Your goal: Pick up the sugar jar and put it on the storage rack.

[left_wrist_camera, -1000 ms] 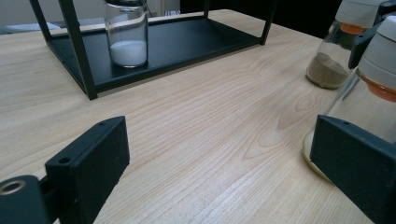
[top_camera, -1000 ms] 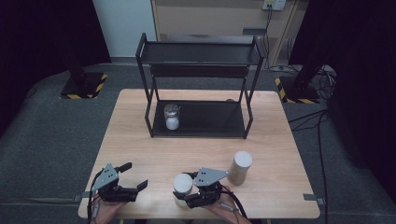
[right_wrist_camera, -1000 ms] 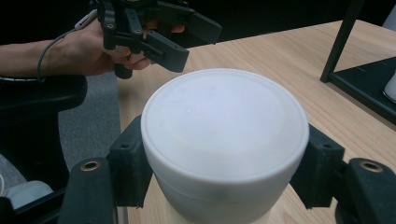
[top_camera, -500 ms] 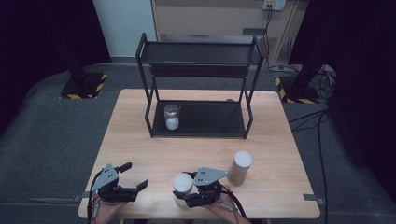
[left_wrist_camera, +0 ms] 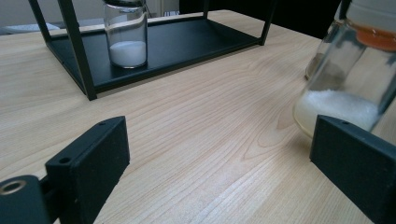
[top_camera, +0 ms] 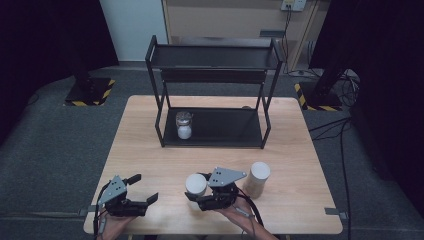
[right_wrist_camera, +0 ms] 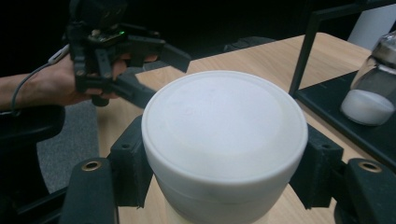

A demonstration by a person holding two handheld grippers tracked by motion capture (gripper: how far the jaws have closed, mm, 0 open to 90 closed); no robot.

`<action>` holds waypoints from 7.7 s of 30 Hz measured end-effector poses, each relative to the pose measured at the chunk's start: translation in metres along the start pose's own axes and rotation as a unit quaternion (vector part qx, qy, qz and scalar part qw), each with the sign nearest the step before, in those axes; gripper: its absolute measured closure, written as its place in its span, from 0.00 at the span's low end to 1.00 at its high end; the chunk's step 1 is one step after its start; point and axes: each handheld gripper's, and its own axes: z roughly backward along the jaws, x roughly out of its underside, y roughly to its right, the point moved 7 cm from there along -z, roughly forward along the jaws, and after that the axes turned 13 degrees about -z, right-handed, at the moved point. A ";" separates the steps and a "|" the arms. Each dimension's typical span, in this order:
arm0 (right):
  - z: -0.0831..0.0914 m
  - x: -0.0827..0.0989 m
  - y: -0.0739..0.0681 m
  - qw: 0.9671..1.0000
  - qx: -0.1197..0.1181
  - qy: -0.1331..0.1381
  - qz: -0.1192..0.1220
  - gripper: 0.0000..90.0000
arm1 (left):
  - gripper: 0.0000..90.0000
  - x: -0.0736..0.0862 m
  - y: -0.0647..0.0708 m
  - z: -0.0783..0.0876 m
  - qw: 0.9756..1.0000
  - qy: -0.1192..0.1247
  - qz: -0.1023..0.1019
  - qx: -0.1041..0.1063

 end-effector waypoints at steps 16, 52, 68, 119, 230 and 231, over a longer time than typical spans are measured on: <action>-0.009 -0.040 0.020 0.998 0.052 0.017 -0.021 0.37 | 0.04 0.000 0.000 0.000 1.000 0.001 0.001 0.001; -0.044 -0.094 0.063 0.974 0.212 0.052 -0.067 0.37 | 0.04 0.000 0.000 0.000 1.000 -0.001 -0.006 0.000; -0.066 -0.111 0.091 0.953 0.282 0.061 -0.091 0.37 | 0.04 0.000 0.000 0.000 1.000 0.000 -0.007 0.001; -0.121 -0.073 0.134 0.930 0.341 0.058 -0.127 0.38 | 0.04 0.001 -0.001 0.000 1.000 0.001 -0.005 0.005; 0.186 -0.021 0.049 0.988 0.136 0.068 -0.025 0.10 | 0.03 0.001 -0.001 -0.003 0.999 0.006 -0.016 0.028; 0.189 -0.016 0.049 0.987 0.139 0.070 -0.028 0.10 | 0.03 0.001 -0.001 -0.004 0.999 0.005 -0.016 0.028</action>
